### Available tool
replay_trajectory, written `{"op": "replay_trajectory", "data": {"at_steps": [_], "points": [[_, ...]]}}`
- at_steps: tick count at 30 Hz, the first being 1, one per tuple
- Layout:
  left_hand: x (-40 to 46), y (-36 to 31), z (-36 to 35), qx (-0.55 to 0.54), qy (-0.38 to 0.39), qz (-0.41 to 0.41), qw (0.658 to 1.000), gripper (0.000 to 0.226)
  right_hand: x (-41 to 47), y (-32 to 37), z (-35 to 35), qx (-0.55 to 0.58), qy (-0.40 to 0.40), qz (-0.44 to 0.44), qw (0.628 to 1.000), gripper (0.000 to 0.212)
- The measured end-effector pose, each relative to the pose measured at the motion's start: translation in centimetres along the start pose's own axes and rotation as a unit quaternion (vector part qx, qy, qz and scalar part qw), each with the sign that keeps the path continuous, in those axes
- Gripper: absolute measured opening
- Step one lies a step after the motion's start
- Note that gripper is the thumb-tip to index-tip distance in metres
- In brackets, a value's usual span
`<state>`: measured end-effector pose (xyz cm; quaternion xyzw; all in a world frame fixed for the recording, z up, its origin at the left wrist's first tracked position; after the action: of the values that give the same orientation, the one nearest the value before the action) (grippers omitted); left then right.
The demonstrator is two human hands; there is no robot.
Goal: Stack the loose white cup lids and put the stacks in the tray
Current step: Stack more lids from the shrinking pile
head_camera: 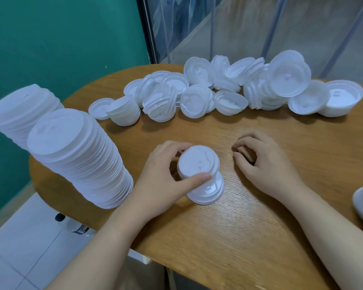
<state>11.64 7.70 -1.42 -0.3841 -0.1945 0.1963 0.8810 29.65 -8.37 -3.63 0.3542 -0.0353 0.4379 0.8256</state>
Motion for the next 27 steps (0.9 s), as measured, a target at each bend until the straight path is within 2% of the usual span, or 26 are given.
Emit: {"op": "replay_trajectory", "data": {"at_steps": [6,13,17,20,23,27], "points": [[-0.5,0.0,-0.8,0.059,0.045,-0.027,0.997,0.068,0.0,0.3,0.1,-0.009,0.004,0.001,1.0,0.012],[-0.6,0.1,-1.0,0.068,0.098,-0.047,0.992,0.073,0.0,0.6,0.2,-0.023,0.011,0.008,1.0,0.018],[-0.7,0.3,-1.1,0.079,0.118,-0.055,0.988,0.086,1.4,0.5,0.3,-0.029,-0.042,-0.005,0.999,0.022],[-0.1,0.3,-1.4,0.083,0.106,-0.059,0.989,0.086,4.0,-0.4,0.0,-0.104,-0.064,-0.015,0.992,0.032],[1.5,0.4,-1.7,0.061,0.084,-0.013,0.995,0.099,6.7,-0.9,-0.5,-0.181,-0.07,-0.003,0.981,0.042],[3.7,-0.1,-2.4,0.051,0.066,-0.004,0.996,0.082,8.4,-0.7,-0.5,-0.197,-0.11,0.004,0.974,0.045]]}}
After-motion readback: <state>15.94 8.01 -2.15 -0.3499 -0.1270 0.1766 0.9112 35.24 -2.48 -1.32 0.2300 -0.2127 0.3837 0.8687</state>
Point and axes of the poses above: each hand's wrist, its own x-axis towards the middle knuckle, its own z-axis out of the back of the hand, y = z × x, the point moved 5 cm from there along x, towards the middle knuckle, and after that the axes turned 2 degrees about -y, right-handed, at the moved point
